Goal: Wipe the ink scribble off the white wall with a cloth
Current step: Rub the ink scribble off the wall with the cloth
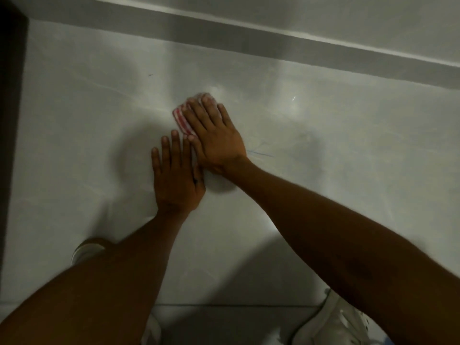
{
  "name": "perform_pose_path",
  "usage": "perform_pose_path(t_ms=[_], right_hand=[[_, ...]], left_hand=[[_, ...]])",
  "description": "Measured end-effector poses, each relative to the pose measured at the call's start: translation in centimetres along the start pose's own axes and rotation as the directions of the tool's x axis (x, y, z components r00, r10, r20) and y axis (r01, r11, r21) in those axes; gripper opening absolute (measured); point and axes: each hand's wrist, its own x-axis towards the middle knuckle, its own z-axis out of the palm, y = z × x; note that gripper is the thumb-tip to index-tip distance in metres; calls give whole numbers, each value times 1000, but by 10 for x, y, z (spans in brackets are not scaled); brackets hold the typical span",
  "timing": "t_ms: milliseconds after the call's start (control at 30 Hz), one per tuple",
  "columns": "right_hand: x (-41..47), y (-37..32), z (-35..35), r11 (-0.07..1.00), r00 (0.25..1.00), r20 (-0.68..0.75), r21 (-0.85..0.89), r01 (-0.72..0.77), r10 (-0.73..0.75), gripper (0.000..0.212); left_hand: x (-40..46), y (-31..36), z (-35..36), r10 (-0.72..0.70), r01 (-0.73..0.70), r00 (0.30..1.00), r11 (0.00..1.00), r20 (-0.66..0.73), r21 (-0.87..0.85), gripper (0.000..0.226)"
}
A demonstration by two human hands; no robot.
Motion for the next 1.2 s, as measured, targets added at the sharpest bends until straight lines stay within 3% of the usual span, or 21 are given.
perform_pose_path(t_ms=[167, 333, 600, 767, 833, 933, 1100, 1200], right_hand=[[-67, 0, 16, 999, 999, -38, 41, -19, 21, 66], [-125, 30, 25, 999, 998, -38, 1, 53, -53, 66], [-81, 86, 0, 995, 991, -102, -23, -93, 90, 65], [-56, 136, -19, 999, 996, -79, -38, -34, 31, 62], [-61, 158, -25, 993, 993, -56, -44, -111, 109, 62], [-88, 182, -29, 942, 940, -60, 13, -337, 337, 67], [-130, 152, -14, 737, 731, -96, 115, -667, 676, 70], [-129, 118, 0, 676, 671, -89, 138, -724, 736, 73]], left_hand=[[0, 1, -4, -23, 22, 999, 999, -32, -36, 62], [0, 1, -5, -27, 24, 999, 996, -32, -85, 65], [0, 1, -3, -16, 11, 999, 995, -44, -104, 66], [1, 0, -4, -25, 24, 1000, 995, -2, -100, 67], [1, 0, -5, -18, 19, 1000, 996, 11, -91, 67], [0, -1, -3, -17, 18, 1000, 995, 15, -93, 67], [-2, 1, -2, -24, 23, 1000, 996, -16, -88, 66], [-2, 3, -2, -41, 40, 999, 997, -15, -68, 66]])
